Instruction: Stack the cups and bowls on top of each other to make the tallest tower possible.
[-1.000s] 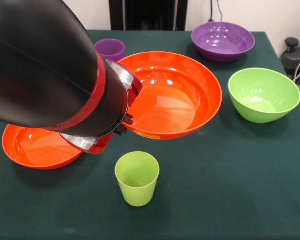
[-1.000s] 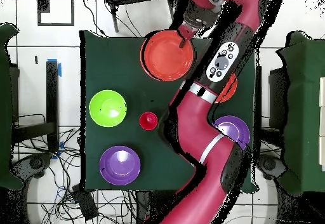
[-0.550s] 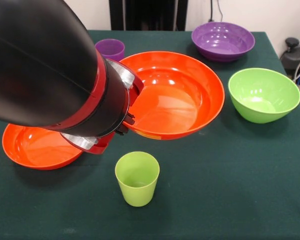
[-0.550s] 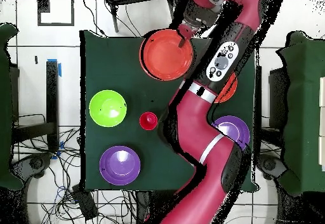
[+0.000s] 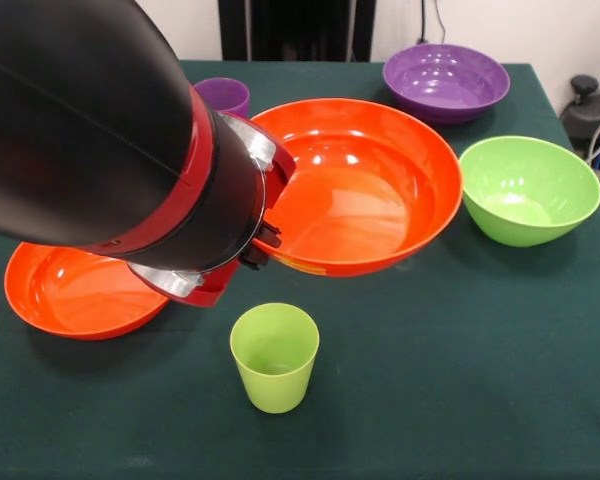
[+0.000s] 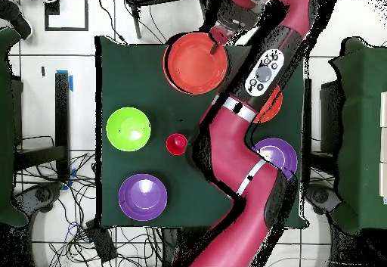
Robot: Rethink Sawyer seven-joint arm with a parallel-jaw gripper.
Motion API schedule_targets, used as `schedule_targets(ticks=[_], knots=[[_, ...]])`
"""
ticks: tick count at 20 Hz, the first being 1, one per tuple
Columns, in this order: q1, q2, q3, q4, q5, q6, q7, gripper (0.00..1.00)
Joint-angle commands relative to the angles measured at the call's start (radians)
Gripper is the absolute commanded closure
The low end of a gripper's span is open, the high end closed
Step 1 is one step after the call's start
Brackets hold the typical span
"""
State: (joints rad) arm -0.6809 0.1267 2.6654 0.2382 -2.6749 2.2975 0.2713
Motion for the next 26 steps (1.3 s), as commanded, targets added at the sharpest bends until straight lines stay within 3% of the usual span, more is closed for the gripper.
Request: schedule_targets(ticks=[1,26], knots=[[-0.005,0.039,-0.013,-0.162,-0.103,0.023,0.013,1.0],[-0.016,0.054,0.076,-0.166,-0.208,-0.078,-0.154,1.0]])
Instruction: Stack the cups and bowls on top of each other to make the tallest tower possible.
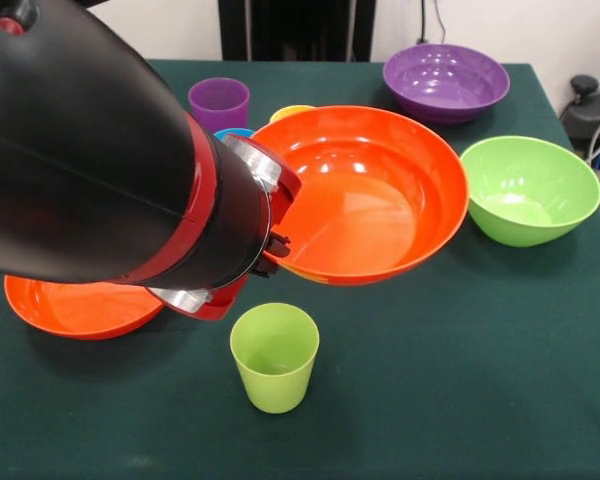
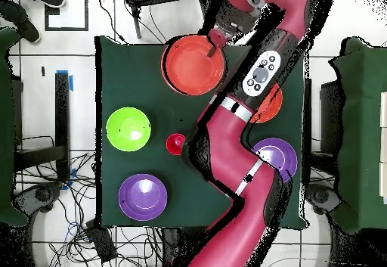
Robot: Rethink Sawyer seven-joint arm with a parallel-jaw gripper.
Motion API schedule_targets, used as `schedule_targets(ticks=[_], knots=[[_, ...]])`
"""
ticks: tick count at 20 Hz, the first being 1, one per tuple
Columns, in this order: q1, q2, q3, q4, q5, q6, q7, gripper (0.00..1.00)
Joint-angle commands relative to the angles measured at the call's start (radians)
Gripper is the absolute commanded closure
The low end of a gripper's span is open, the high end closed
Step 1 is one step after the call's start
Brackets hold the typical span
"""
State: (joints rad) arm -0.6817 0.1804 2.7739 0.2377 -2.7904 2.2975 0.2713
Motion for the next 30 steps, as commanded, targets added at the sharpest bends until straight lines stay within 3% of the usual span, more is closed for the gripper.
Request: schedule_targets(ticks=[1,30], knots=[[-0.016,0.001,-0.03,-0.167,-0.094,-0.082,-0.16,1.0],[-0.011,0.005,0.016,-0.164,-0.162,-0.132,-0.279,1.0]])
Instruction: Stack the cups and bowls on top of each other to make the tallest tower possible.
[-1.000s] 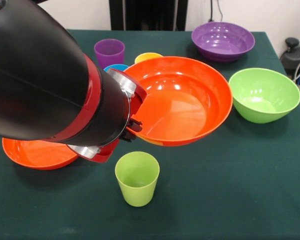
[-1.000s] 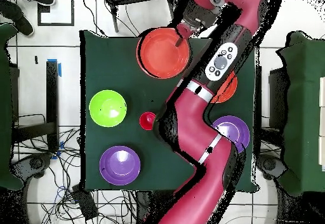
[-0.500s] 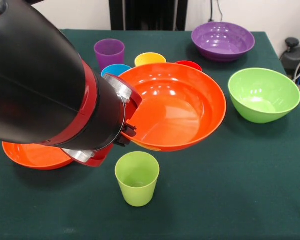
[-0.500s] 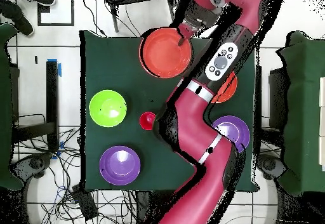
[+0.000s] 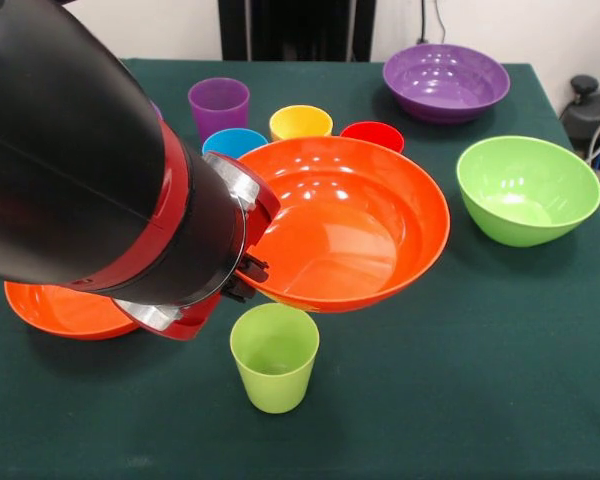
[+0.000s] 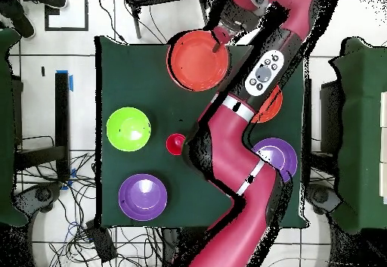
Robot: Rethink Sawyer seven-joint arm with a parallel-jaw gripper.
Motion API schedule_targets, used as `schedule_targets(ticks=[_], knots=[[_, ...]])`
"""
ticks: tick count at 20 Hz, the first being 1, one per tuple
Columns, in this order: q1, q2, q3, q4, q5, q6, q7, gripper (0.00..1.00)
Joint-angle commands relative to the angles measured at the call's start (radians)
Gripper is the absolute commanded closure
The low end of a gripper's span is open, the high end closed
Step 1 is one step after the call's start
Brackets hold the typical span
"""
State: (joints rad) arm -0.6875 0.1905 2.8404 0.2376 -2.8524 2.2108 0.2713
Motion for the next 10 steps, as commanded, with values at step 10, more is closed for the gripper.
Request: schedule_targets(ticks=[10], knots=[[0.003,-0.006,-0.049,-0.157,-0.128,-0.027,-0.297,1.0]])
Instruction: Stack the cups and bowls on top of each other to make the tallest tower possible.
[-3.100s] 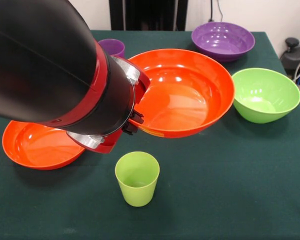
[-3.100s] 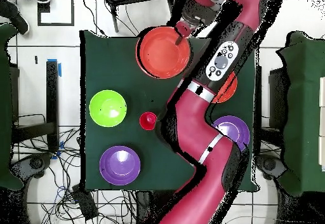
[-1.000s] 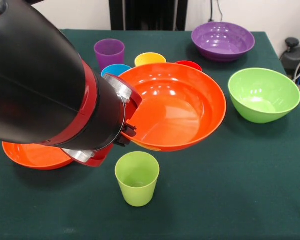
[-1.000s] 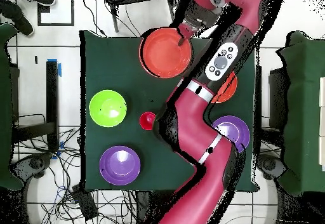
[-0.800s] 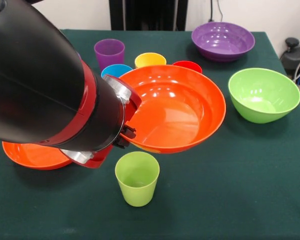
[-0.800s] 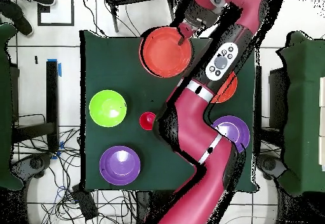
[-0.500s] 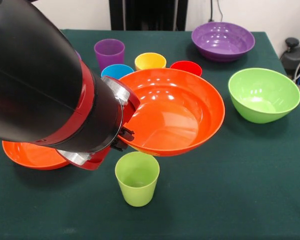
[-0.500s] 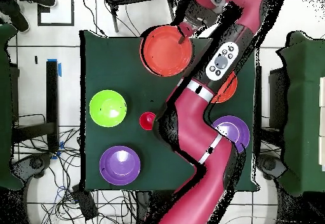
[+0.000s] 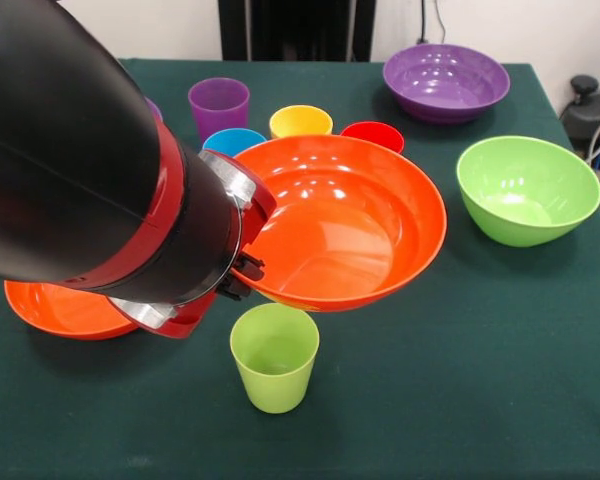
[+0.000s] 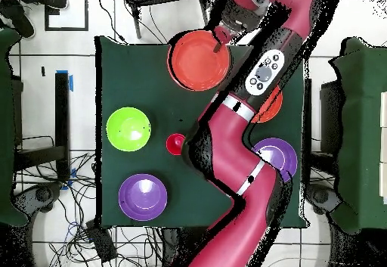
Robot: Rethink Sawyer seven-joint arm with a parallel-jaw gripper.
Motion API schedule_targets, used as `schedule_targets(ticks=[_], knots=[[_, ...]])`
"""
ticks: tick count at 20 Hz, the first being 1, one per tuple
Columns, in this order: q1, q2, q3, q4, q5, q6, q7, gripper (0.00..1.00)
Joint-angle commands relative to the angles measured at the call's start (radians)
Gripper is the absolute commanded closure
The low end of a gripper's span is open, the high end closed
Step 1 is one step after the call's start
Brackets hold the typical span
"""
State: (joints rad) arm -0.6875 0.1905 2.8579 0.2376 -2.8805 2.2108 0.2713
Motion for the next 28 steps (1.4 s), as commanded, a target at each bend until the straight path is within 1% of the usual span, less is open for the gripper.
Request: schedule_targets(ticks=[1,13,28], knots=[[0.003,-0.006,-0.068,-0.157,-0.1,-0.026,-0.301,1.0],[0.007,-0.006,-0.055,-0.161,-0.1,-0.056,-0.316,1.0],[0.01,-0.003,-0.028,-0.171,-0.1,-0.107,-0.365,1.0]])
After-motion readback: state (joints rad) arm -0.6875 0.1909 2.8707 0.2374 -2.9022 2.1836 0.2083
